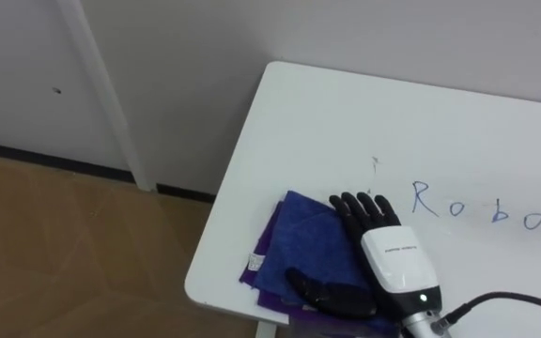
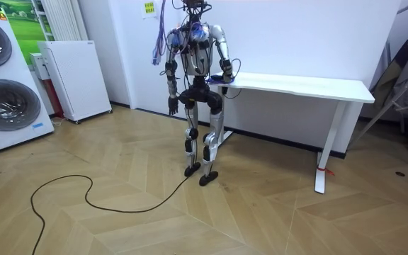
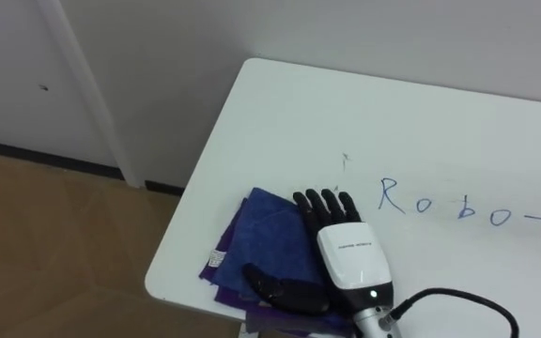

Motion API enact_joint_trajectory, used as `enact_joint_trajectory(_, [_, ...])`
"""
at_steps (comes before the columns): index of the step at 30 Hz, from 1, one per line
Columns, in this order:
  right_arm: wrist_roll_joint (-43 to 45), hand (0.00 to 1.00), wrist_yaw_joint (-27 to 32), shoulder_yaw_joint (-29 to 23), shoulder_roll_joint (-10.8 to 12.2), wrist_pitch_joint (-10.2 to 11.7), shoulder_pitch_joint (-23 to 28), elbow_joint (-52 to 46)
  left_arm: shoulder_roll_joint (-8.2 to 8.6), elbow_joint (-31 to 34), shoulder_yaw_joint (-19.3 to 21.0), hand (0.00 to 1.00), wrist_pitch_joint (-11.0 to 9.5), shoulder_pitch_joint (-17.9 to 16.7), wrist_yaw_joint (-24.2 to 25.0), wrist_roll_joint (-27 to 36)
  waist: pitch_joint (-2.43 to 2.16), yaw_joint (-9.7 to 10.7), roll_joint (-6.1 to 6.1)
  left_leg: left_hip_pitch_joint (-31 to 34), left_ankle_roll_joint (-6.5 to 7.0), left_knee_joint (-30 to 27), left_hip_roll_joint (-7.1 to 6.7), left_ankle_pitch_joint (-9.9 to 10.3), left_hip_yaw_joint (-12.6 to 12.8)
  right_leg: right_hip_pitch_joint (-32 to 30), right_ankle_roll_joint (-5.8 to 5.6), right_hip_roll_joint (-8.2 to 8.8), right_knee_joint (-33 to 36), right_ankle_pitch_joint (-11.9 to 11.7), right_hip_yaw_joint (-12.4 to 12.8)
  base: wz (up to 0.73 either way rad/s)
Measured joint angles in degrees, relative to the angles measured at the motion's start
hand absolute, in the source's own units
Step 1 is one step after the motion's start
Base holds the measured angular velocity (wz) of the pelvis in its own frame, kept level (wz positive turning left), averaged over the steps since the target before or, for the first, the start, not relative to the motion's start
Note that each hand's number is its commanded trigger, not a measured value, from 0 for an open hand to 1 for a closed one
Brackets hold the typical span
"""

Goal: Wipe table

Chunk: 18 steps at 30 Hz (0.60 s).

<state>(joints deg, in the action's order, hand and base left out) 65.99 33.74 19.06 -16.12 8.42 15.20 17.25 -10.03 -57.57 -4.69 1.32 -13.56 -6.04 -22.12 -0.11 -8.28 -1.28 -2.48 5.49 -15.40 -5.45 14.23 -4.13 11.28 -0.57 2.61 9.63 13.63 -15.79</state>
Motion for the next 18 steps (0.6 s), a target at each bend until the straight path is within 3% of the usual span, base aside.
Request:
enact_joint_trajectory(13, [-1.29,0.0,-0.1,2.51,-0.63,0.92,-0.02,-0.01,-0.03,0.07,-0.03,0.0,-0.66,0.11,0.31,-0.04,-0.03,0.02,-0.09,0.18,0.0,-0.12,0.01,0.0,0.04,-0.14,-0.01,0.03,-0.03,0.0,-0.08,0.0])
enact_joint_trajectory(18, [-1.5,0.0,-2.09,3.63,-1.6,0.35,-0.01,-0.4,-0.26,0.18,-0.03,0.0,-0.66,0.17,0.47,0.0,-0.01,0.12,-0.22,0.19,0.0,-0.19,-0.01,0.0,0.04,-0.04,-0.02,0.06,-0.02,-0.01,-0.11,0.0])
